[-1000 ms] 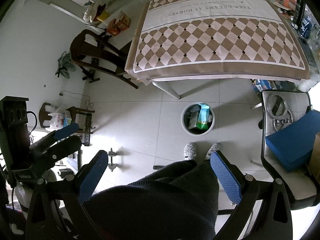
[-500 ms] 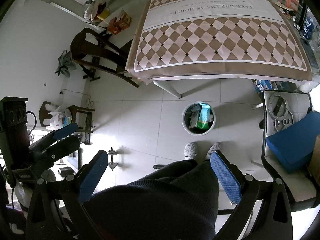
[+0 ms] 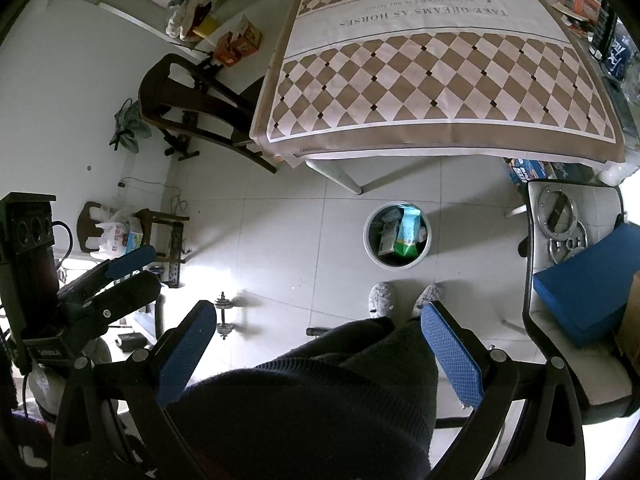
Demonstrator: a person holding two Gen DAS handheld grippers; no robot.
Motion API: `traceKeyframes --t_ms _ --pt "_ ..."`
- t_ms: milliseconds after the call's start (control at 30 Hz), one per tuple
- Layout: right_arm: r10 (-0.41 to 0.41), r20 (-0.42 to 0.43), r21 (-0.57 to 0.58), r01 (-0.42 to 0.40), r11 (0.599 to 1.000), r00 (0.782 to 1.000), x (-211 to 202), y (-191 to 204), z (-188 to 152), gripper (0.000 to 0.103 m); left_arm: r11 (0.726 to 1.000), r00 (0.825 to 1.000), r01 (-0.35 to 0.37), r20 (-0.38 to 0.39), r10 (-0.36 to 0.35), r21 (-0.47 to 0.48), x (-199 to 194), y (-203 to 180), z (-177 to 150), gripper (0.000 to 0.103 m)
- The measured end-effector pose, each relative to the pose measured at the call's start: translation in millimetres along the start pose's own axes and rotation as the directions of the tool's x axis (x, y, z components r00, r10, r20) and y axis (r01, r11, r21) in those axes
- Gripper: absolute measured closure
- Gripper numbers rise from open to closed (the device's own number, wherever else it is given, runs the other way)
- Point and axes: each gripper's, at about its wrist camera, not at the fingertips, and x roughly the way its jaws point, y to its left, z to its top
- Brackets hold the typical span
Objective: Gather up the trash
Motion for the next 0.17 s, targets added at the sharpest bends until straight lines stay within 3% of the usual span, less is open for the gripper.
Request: traceKeyframes --t_ms 167 --pt "-0.001 -0.001 -0.003 0.001 1.0 1.0 0.2 2.3 -0.3 0.0 1.0 1.0 0.005 0.003 -0.005 -0.008 0.9 -1.5 -0.7 0.0"
